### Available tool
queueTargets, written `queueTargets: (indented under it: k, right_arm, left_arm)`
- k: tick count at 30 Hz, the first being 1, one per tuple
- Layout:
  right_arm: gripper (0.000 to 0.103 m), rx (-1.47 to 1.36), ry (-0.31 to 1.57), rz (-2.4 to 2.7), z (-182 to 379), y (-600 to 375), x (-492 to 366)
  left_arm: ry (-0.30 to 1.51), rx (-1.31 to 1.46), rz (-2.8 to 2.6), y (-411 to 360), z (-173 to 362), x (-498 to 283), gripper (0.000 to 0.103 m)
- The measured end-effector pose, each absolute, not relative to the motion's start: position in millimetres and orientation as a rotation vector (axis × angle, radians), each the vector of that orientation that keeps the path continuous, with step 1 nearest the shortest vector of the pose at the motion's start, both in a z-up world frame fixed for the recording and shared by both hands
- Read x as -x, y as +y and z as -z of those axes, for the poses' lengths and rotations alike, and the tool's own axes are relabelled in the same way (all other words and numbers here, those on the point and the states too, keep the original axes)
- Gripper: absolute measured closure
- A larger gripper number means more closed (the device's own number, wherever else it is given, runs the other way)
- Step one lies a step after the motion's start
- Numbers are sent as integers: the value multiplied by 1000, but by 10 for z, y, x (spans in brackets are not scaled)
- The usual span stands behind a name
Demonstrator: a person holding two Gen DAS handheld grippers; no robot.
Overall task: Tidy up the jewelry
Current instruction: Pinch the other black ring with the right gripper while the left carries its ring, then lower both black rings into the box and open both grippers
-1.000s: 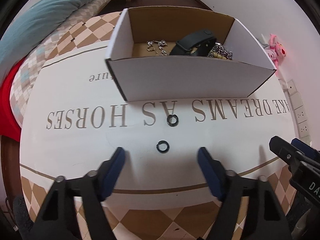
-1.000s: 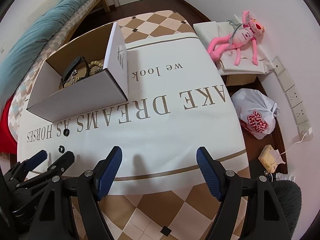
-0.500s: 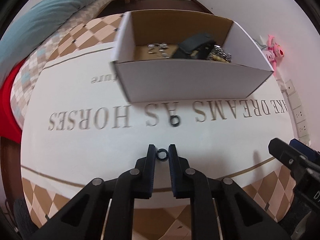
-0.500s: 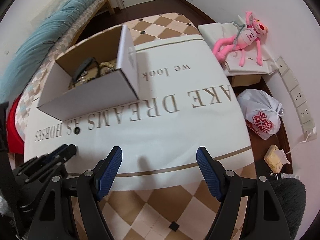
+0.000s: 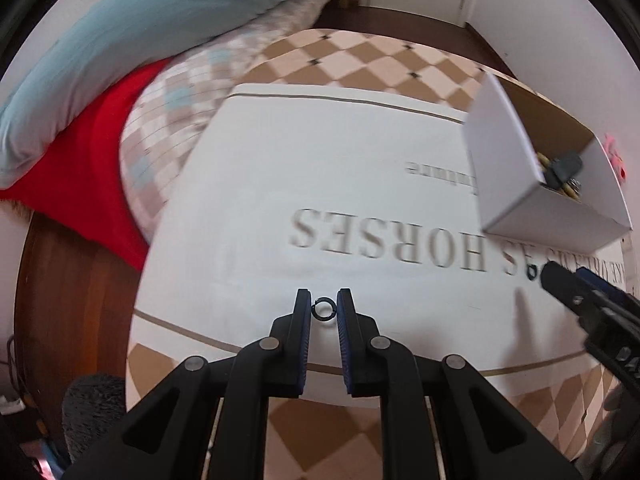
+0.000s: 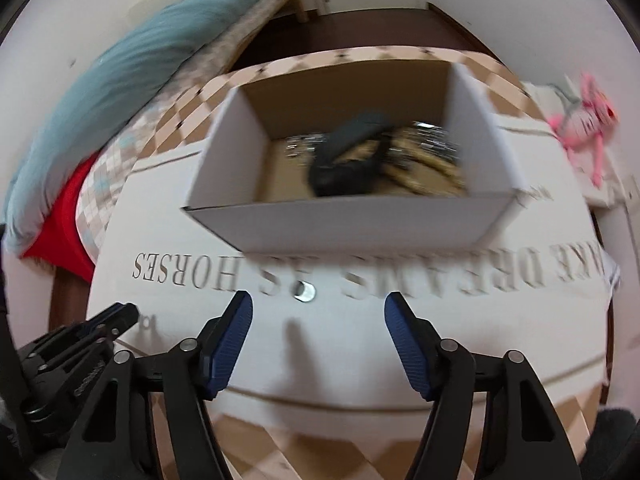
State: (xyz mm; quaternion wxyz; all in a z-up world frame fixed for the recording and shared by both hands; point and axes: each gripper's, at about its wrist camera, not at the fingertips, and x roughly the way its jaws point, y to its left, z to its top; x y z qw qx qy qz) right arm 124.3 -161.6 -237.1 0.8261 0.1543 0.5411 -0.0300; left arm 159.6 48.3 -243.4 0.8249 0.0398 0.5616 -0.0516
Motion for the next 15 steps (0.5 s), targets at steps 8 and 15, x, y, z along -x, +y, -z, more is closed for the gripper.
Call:
queueTargets:
  k: [8, 15]
  right_arm:
    - [80, -184, 1177, 99, 2587, -1242, -1396]
    - [90, -225, 1152, 95, 2536, -1353, -1236]
  left_arm:
    - [1195, -42, 96, 634, 2435, -1612, 93]
    - [1187, -35, 151, 474, 2328, -1555, 93]
